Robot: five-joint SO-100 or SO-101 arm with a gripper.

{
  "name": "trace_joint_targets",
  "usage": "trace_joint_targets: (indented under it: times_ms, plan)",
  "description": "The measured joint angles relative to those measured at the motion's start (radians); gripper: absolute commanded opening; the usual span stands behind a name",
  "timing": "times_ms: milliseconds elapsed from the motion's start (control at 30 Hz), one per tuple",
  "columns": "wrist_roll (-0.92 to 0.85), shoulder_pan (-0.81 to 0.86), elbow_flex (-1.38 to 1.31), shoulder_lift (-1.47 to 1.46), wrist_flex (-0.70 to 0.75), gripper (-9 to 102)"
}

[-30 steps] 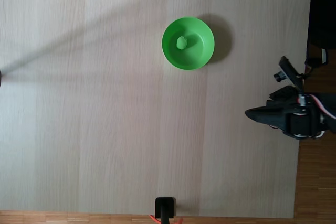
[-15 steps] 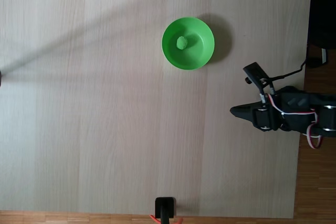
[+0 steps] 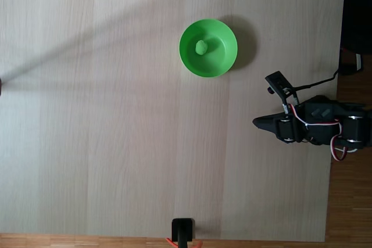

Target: Grasp a green pompom and put it in the green bowl.

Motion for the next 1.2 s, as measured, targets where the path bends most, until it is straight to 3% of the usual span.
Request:
trace_joint_targets:
  times_ms: [367, 1200]
  plan:
    - [0.213, -0.003, 0.000, 0.000, 0.000, 0]
    - [0.225, -0.003, 0.063, 0.008, -0.006, 0]
